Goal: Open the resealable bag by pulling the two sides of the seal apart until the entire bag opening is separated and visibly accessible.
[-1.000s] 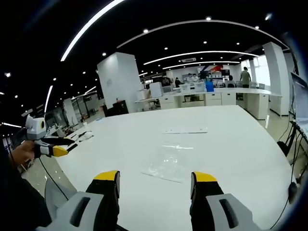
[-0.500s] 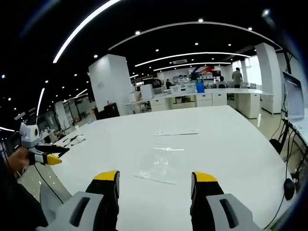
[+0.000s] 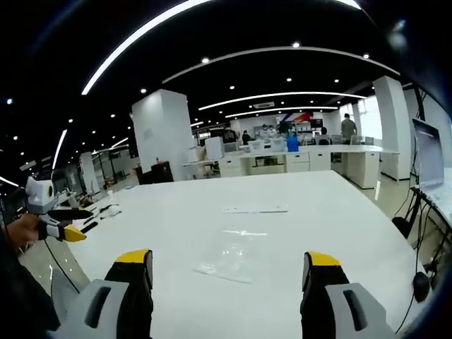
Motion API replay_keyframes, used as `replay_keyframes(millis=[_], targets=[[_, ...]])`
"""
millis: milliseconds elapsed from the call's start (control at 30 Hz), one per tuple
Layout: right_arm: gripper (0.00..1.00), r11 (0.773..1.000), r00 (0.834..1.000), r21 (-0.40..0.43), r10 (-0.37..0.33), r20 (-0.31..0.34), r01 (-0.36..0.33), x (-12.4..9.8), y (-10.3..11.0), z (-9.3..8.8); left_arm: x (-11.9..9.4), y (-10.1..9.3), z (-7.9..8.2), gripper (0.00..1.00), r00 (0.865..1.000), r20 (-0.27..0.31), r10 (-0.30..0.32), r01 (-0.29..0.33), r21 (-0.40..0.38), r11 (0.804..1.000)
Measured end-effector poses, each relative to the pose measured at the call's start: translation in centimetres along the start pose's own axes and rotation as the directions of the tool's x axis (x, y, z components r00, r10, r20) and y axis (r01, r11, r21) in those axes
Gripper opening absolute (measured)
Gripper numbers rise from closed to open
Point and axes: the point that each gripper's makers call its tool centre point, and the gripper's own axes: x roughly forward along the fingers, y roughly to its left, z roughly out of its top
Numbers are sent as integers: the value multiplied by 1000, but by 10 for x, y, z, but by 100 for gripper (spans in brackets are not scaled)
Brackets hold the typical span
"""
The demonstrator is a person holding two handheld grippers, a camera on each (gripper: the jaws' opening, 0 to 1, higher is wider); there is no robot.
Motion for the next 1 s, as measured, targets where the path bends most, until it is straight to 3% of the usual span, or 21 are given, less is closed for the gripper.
replay_keyframes(millis=[167,600,833,1000], targets=[[91,1000,1000,-6,20,-21,-20,2,5,-5,1,0,-4,93,1000,-13,-6,6,-5,1000],[89,999,999,-7,33,-35,-33,5,8,-4,5,0,-12,86,999,-47,-21,21,-12,1000],[88,999,993,-15,37,-116,-39,7,9,-21,6,3,-15,85,999,-45,-23,22,-28,999],[87,999,991,-18,37,-126,-40,7,14,-21,8,-2,-18,83,996,-72,-53,50,-41,998]])
